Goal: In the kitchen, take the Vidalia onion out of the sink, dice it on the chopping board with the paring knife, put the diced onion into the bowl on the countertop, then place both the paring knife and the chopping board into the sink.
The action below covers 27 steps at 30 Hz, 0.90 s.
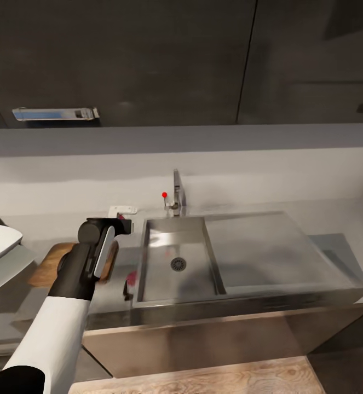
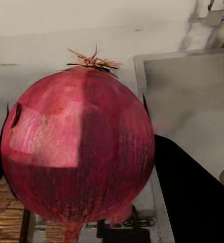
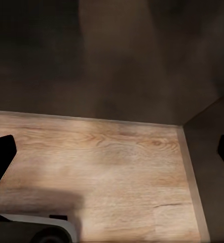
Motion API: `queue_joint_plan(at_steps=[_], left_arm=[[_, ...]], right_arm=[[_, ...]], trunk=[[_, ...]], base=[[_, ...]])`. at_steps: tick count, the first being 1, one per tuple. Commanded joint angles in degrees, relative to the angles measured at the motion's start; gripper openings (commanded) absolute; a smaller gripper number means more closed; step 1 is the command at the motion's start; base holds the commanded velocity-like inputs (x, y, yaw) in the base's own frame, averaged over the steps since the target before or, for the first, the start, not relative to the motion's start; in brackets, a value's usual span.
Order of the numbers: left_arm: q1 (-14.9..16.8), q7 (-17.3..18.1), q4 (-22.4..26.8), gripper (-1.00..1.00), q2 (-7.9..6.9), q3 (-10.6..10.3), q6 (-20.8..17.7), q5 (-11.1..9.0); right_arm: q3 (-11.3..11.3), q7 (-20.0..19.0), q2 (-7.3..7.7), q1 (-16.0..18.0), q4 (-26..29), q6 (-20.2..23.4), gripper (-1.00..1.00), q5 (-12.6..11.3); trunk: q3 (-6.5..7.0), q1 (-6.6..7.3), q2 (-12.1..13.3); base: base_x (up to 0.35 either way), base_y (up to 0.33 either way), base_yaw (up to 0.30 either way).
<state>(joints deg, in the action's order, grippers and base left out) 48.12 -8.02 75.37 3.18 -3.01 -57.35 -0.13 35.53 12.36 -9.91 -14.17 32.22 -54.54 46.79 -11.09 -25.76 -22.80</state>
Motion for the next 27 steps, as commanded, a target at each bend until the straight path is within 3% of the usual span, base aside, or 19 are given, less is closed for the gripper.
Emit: queue_joint_plan(at_steps=[1,17,27], left_arm=[[0.0,-0.2,0.0,-1.0,-0.01,-0.1,-0.2,0.0],[0.0,-0.2,0.0,-1.0,-0.01,0.0,-0.2,0.0],[0.0,-0.2,0.0,-1.0,-0.01,0.0,-0.2,0.1]], right_arm=[[0.3,0.2,-0.08,0.0,0.1,-0.1,1.0,0.6],[0.3,-0.1,-0.08,0.0,-3.2,0.0,1.0,0.5],[0.6,-0.1,-0.08,0.0,-9.8,0.4,1.0,0.2]], trunk=[[-0.11,-0.02,-0.1],[-0.11,-0.02,-0.1],[-0.11,-0.02,-0.1]], base=[[-0.153,0.25,0.0],[-0.157,0.262,0.0],[-0.157,0.258,0.0]])
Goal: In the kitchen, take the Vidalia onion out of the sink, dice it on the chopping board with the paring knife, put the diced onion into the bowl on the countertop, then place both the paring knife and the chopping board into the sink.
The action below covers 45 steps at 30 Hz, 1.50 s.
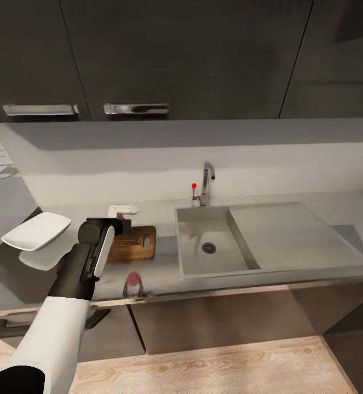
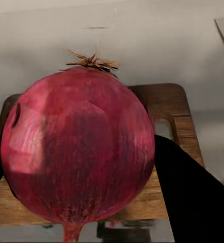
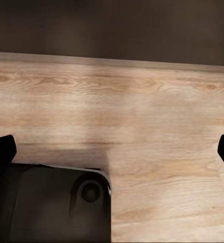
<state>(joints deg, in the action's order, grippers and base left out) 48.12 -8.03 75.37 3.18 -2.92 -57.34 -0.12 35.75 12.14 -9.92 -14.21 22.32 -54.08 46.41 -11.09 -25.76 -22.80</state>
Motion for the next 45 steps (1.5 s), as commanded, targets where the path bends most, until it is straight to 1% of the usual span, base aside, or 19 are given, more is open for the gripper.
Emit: queue_joint_plan(at_steps=[1,8,23,25,27,28,29,31,32,33,34,35,36,37,38,39,42,45], left_arm=[[0.0,-0.2,0.0,-1.0,-0.01,-0.1,-0.2,0.1],[0.0,-0.1,0.0,-1.0,-0.02,-0.1,-0.2,0.2],[0.0,-0.1,-0.3,-1.0,-0.26,0.0,-0.2,0.2],[0.0,-0.1,-0.3,-1.0,-0.27,0.0,-0.2,0.2],[0.0,-0.1,-0.3,-1.0,-0.27,0.0,-0.2,0.2],[0.0,-0.1,-0.2,-1.0,-0.28,0.0,-0.2,0.2],[0.0,-0.1,-0.2,-1.0,-0.28,0.0,-0.2,0.2],[0.0,-0.1,-0.2,-1.0,-0.28,0.0,-0.2,0.2],[0.0,-0.1,-0.2,-1.0,-0.28,0.0,-0.2,0.2],[0.0,-0.1,-0.2,-1.0,-0.28,0.0,-0.2,0.2],[0.0,-0.1,-0.2,-1.0,-0.28,0.0,-0.2,0.2],[0.0,-0.1,-0.2,-1.0,-0.28,0.0,-0.2,0.2],[0.0,-0.1,-0.2,-1.0,-0.28,0.0,-0.2,0.2],[0.0,-0.1,-0.2,-1.0,-0.28,0.0,-0.2,0.2],[0.0,-0.1,-0.1,-1.0,-0.28,0.0,-0.2,0.2],[0.0,-0.1,-0.1,-1.0,-0.28,0.0,-0.2,0.2],[0.0,-0.1,-0.1,-1.0,-0.28,0.0,-0.2,0.2],[0.0,-0.1,-0.1,-1.0,-0.28,0.0,-0.2,0.2]], right_arm=[[0.4,0.2,-0.08,0.0,0.0,-0.2,1.0,0.6],[0.5,0.2,-0.08,0.0,-0.4,-0.4,1.0,0.6],[0.5,0.0,-0.08,0.0,-0.4,-0.7,1.0,0.6],[0.5,0.0,-0.08,0.0,-0.4,-1.4,1.0,0.6],[0.4,-0.1,-0.08,0.0,-0.5,-3.4,1.0,0.6],[0.3,-0.8,0.24,0.0,-0.5,-5.1,1.0,0.6],[0.4,-1.8,0.76,0.0,-0.5,-5.9,1.0,0.6],[0.5,-5.8,2.11,0.0,-1.0,-5.9,1.0,0.3],[0.6,-8.4,2.81,0.0,-1.4,-5.9,1.0,-0.4],[0.8,-11.0,3.5,0.0,-1.8,-5.9,1.0,-2.0],[0.9,-12.2,3.79,0.0,-1.9,-5.9,1.0,-3.0],[1.0,-15.5,4.33,0.0,-2.2,-5.9,1.0,-7.2],[1.1,-17.2,4.54,0.0,-2.3,-5.9,1.0,-10.5],[1.1,-17.9,4.62,0.0,-2.3,-5.8,1.0,-12.1],[1.1,-18.8,4.65,0.0,-2.2,-4.6,1.0,-15.0],[1.0,-19.4,4.62,0.0,-2.0,-3.2,1.0,-17.3],[0.9,-20.0,4.44,0.0,-1.5,-0.2,1.0,-20.1],[0.8,-20.0,4.18,0.0,-1.3,1.0,1.0,-21.0]], trunk=[[-0.11,-0.02,-0.1],[-0.11,-0.02,-0.1],[-0.11,-0.02,-0.1],[-0.11,-0.02,-0.1],[-0.11,-0.02,-0.1],[-0.11,-0.02,-0.1],[-0.11,-0.02,-0.1],[-0.11,-0.02,-0.1],[-0.11,-0.02,-0.1],[-0.11,-0.02,-0.1],[-0.11,-0.02,-0.1],[-0.11,-0.02,-0.1],[-0.11,-0.02,-0.1],[-0.11,-0.02,-0.1],[-0.11,-0.02,-0.1],[-0.11,-0.02,-0.1],[-0.11,-0.02,-0.1],[-0.11,-0.02,-0.1]], base=[[-0.145,0.209,0.0],[-0.112,0.151,0.0],[-0.007,0.009,0.0],[0.0,0.0,0.0],[0.0,0.0,0.0],[0.0,0.0,0.0],[0.0,0.0,0.0],[0.0,0.0,0.0],[0.0,0.0,0.0],[0.0,0.0,0.0],[0.0,0.0,0.0],[0.0,0.0,0.0],[0.0,0.0,0.0],[0.0,0.0,0.0],[0.0,0.0,0.0],[0.0,0.0,0.0],[0.0,0.0,0.0],[0.0,0.0,0.0]])
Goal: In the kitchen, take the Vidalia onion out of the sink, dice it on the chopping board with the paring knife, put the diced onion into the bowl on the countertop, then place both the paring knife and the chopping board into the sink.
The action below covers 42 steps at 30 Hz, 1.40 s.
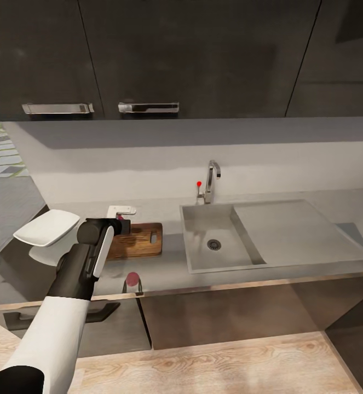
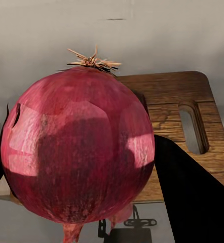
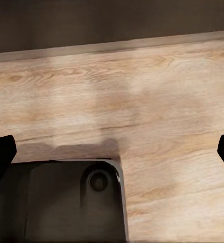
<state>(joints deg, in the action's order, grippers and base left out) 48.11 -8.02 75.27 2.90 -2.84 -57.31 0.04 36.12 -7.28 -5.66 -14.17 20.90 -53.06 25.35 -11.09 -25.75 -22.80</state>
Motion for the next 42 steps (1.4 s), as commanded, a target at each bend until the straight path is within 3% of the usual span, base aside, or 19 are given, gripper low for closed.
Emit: queue_joint_plan(at_steps=[1,17,42], left_arm=[[0.1,-0.1,0.0,-1.0,0.0,-0.1,-0.3,0.1],[0.1,-0.1,-0.5,-1.0,0.08,-0.2,-0.3,-0.2],[0.1,-0.1,-2.3,-1.0,0.35,-0.2,-0.2,-0.2]], right_arm=[[0.5,-0.6,-0.11,0.0,0.2,0.1,1.0,0.0],[0.3,-0.2,-0.23,0.0,0.1,0.2,1.0,-0.4],[0.2,-0.3,-0.25,0.0,-0.1,-1.1,1.0,-0.3]], trunk=[[-0.1,-0.04,-0.1],[-0.15,-0.04,-0.1],[-2.03,-0.04,-0.1]], base=[[0.0,0.0,0.0],[0.0,0.029,0.0],[0.075,-0.035,0.0]])
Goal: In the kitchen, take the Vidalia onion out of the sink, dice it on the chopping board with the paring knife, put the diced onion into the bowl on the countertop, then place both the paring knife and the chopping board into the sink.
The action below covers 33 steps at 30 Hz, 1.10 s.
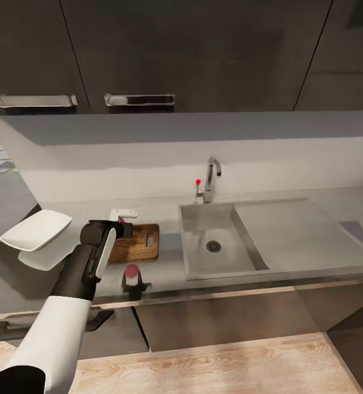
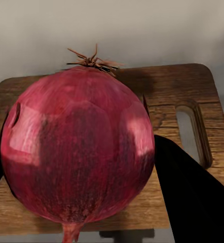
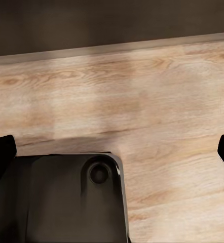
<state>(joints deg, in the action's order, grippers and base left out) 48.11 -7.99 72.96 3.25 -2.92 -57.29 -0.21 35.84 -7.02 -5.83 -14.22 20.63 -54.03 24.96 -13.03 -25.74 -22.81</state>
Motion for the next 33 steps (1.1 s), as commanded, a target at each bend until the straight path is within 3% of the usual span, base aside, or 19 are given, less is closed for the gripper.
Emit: queue_joint_plan(at_steps=[1,14,33], left_arm=[[0.1,-0.2,-0.1,-1.0,-0.03,-0.1,-0.3,0.0],[0.1,-0.3,-2.1,-1.0,-0.14,-0.1,-0.2,0.0],[0.1,-0.3,-3.8,-1.0,-0.18,0.0,-0.2,0.1]], right_arm=[[0.5,-0.6,-0.08,0.0,0.2,-0.5,1.0,0.1],[0.5,-0.5,0.03,0.0,0.1,-0.9,1.0,0.1],[0.5,-0.5,0.03,0.0,0.2,-0.9,1.0,0.0]], trunk=[[-0.1,-0.04,-0.1],[-0.18,-0.04,-0.1],[-1.84,-0.04,-0.1]], base=[[0.04,-0.001,0.0],[0.005,0.0,0.0],[0.0,0.0,0.0]])
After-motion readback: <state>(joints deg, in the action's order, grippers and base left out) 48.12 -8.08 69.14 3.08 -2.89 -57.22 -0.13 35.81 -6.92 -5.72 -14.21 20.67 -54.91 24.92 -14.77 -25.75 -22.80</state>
